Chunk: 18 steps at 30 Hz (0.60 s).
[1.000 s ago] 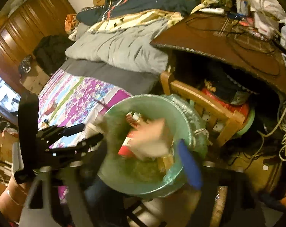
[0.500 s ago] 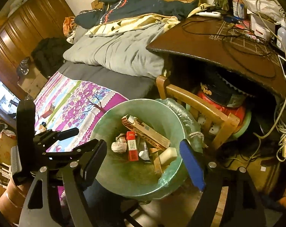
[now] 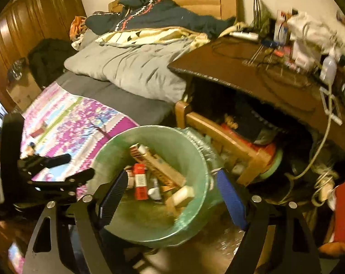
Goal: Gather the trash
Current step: 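Move both open tools back toward the trash on the bed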
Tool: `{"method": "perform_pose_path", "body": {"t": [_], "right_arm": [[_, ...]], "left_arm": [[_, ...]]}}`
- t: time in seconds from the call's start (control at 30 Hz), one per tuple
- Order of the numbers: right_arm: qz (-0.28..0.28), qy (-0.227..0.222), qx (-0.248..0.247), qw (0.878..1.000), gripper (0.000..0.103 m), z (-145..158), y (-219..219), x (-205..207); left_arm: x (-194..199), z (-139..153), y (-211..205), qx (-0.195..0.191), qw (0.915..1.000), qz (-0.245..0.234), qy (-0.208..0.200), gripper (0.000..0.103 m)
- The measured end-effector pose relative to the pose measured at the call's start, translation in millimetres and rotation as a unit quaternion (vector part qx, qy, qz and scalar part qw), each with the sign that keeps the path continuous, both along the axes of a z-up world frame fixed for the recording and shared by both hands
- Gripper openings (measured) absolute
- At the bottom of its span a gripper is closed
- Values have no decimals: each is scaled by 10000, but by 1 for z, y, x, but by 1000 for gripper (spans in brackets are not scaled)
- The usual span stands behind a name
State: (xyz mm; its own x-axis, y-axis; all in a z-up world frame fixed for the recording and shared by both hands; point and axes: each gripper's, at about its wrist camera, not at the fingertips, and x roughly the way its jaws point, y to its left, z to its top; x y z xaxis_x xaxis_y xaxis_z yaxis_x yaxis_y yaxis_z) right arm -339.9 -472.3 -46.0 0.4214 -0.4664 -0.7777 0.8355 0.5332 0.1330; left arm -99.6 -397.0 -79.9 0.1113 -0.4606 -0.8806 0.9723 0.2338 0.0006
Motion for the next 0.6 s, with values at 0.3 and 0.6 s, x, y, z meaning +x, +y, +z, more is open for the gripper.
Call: {"method": "perform_pose_path", "body": {"t": [0.3, 0.6], "right_arm": [[-61, 176, -479, 9987, 95, 5, 13, 15], [112, 311, -635, 9974, 97, 7, 27, 45]], "left_arm": [[14, 5, 19, -148, 9993, 297, -145, 73], [51, 17, 54, -405, 9946, 936, -165, 73]]}}
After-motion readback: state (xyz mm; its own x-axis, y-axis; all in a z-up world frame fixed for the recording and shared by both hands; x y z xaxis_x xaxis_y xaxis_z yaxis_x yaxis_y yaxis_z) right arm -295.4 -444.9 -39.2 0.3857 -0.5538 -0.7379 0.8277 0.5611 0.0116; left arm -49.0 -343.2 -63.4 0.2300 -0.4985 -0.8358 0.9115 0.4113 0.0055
